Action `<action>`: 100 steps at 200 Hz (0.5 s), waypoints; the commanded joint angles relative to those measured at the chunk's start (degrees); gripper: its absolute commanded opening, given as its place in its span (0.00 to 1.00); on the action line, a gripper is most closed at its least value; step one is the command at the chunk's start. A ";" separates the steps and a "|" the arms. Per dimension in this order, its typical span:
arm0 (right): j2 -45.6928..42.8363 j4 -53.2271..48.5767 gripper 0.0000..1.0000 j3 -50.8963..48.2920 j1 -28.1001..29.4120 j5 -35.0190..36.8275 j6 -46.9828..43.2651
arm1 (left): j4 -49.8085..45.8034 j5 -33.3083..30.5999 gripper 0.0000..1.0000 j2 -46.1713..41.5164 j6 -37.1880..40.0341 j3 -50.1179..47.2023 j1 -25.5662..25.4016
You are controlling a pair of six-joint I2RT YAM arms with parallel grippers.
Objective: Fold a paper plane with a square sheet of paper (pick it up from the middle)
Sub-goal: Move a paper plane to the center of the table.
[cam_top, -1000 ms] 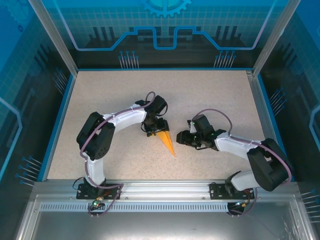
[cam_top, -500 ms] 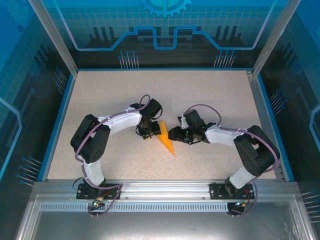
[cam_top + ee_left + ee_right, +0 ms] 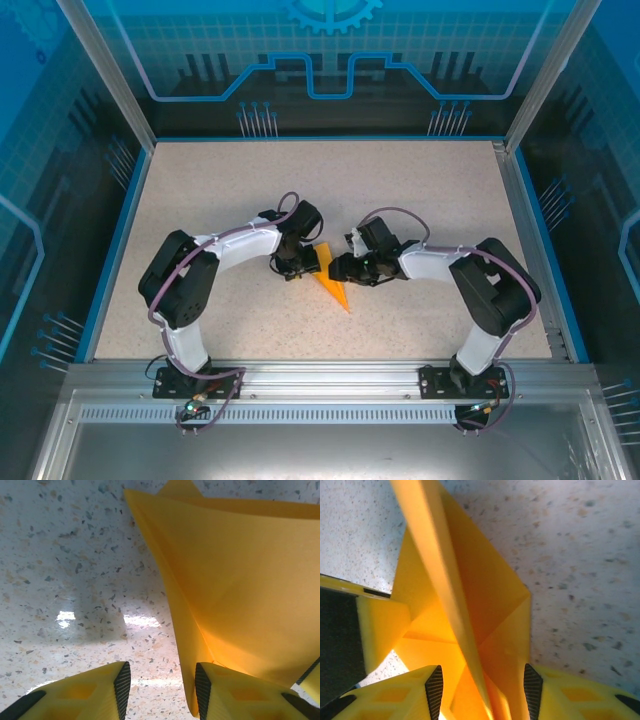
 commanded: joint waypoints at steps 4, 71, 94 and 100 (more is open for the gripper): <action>0.45 0.37 0.49 1.50 1.35 -2.55 -1.26 | -0.08 -0.58 0.42 -2.02 0.76 -0.77 0.41; -0.19 -2.96 0.46 2.32 3.00 -0.47 -4.63 | 0.60 -0.39 0.42 -2.23 0.31 -1.29 0.35; 0.61 -4.77 0.41 2.60 3.72 1.04 -5.66 | 0.69 -0.41 0.42 -2.31 0.32 -1.30 0.34; 0.92 -5.28 0.40 2.66 3.99 1.58 -5.92 | 0.70 -0.40 0.42 -2.28 0.20 -1.32 0.36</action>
